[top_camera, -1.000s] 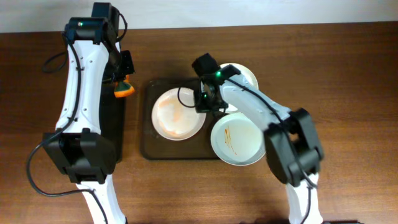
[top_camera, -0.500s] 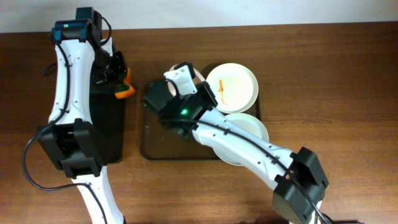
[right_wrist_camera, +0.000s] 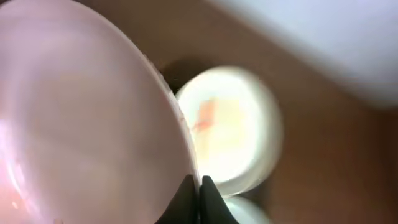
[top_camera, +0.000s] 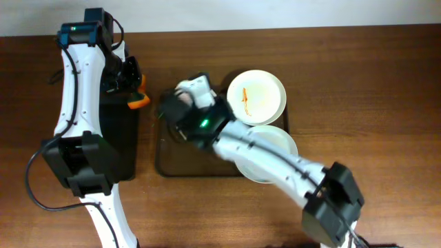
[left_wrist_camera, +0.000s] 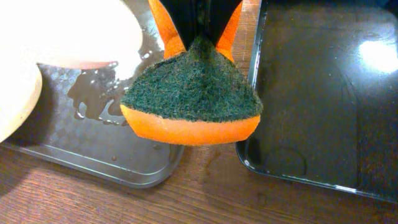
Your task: Clean dirty plates on tray and stack at the side
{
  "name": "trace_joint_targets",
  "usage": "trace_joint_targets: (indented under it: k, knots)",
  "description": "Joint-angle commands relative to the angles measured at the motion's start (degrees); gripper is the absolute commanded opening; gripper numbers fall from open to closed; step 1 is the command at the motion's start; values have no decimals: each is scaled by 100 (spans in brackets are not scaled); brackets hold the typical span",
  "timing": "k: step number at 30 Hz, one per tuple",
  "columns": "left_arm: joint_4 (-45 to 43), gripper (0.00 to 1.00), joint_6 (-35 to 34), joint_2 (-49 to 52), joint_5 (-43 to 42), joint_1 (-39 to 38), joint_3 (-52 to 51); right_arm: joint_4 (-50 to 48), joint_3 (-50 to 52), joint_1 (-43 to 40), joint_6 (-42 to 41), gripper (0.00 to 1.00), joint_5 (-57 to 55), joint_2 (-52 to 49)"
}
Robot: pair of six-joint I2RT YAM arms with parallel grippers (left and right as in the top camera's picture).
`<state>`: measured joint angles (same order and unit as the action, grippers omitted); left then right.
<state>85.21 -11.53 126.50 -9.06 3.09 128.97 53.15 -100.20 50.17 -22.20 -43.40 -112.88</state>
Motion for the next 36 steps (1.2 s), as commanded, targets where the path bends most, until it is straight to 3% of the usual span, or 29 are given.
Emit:
trace_joint_targets:
  k: [1, 4, 8, 10, 11, 13, 18, 24, 27, 30, 33, 36]
  knots:
    - [-11, 0, 98, 2, -83, 11, 39, -20, 116, -1005, -651, 4, 3536, -428]
    - [-13, 0, 98, 2, -81, 11, 39, -109, 199, -1443, -680, 4, 4577, -861]
    - [-11, 0, 98, 2, -81, 11, 39, -197, 208, -1554, -682, 4, 5123, -1300]
    - [-13, 0, 98, 2, -81, 11, 39, -195, 208, -1554, -678, 47, 5268, -1362]
    - [-22, 0, 98, 2, -81, 11, 39, -278, 205, -1578, -560, 59, 5268, -1362]
    - [-31, 0, 98, 2, -81, 7, 39, -518, 205, -1676, -221, 66, 5268, -1362]
    - [-31, 0, 212, 2, -81, 7, 37, -1182, 205, -1875, 640, 61, 5355, -1388]
    - [-31, 0, 223, 2, -81, 7, 39, -1270, 208, -1681, 632, 45, 5504, -1694]
    - [-31, 0, 223, 2, -81, 7, 39, -1270, 208, -1657, 428, 22, 5493, -1777]
    - [-31, 0, 223, 2, -81, 4, 39, -1248, 208, -1687, 175, 6, 5480, -1777]
    - [-31, 0, 223, 4, -81, -11, 37, -1213, 208, -1687, 46, 4, 5451, -1777]
    - [-26, 0, 223, 4, -81, -107, 20, -1110, 205, -1779, -737, 4, 5171, -1777]
